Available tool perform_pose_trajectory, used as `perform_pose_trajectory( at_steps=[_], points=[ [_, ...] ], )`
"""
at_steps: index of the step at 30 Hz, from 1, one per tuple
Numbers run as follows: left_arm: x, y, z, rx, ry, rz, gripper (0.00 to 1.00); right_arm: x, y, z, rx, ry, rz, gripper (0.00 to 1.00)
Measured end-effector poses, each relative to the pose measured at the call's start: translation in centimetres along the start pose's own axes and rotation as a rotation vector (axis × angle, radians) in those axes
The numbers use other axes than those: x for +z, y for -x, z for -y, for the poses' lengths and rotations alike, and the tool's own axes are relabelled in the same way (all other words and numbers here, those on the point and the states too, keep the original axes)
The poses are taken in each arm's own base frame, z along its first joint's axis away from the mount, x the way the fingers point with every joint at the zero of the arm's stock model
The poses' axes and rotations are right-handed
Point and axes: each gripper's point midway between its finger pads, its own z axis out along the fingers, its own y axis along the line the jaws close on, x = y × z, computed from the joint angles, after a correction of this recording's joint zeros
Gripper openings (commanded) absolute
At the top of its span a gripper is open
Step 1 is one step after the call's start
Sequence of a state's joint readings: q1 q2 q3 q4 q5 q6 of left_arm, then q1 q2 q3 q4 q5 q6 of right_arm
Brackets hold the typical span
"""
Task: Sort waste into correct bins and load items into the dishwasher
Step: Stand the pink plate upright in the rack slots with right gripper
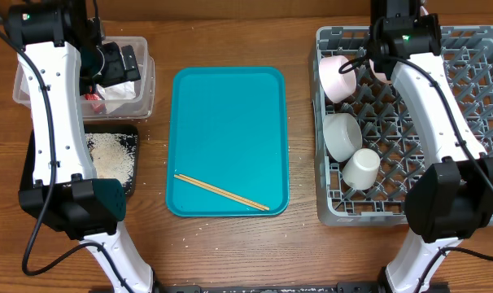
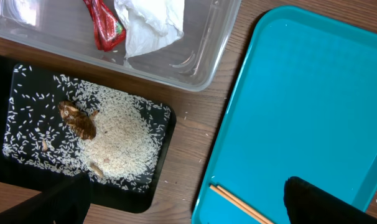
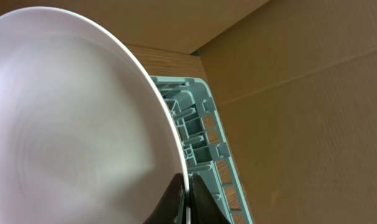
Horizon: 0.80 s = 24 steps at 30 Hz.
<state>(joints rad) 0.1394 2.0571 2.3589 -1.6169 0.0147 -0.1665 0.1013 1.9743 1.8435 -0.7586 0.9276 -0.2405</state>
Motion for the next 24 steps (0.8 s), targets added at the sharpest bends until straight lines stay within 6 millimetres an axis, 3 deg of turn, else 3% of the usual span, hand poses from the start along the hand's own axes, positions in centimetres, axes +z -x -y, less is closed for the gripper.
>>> perform_pose_trajectory(
  at_steps=[5, 9, 11, 12, 15, 17, 22, 24],
  points=[
    [0.0, 0.0, 0.0, 0.000, 0.000, 0.000, 1.00, 0.4, -0.2, -0.3, -0.008, -0.001, -0.010, 0.04],
    [0.0, 0.0, 0.0, 0.000, 0.000, 0.000, 1.00, 1.3, -0.9, -1.6, -0.038, 0.005, -0.033, 0.05],
    [0.0, 0.0, 0.0, 0.000, 0.000, 0.000, 1.00, 1.7, -1.2, -2.4, -0.050, 0.020, -0.043, 0.20],
    [0.0, 0.0, 0.0, 0.000, 0.000, 0.000, 1.00, 1.9, -1.4, -2.8, -0.053, 0.030, -0.046, 0.39],
    [0.0, 0.0, 0.0, 0.000, 0.000, 0.000, 1.00, 1.9, -1.4, -3.5, -0.057, 0.063, -0.045, 0.79],
    [0.0, 0.0, 0.0, 0.000, 0.000, 0.000, 1.00, 1.9, -1.4, -3.7, -0.038, 0.078, -0.044, 0.88],
    [0.0, 0.0, 0.0, 0.000, 0.000, 0.000, 1.00, 1.5, -2.2, -4.9, -0.019, 0.156, -0.071, 0.92],
    [0.0, 0.0, 0.0, 0.000, 0.000, 0.000, 1.00, 0.9, -2.6, -5.3, -0.025, 0.212, -0.090, 1.00]
  ],
)
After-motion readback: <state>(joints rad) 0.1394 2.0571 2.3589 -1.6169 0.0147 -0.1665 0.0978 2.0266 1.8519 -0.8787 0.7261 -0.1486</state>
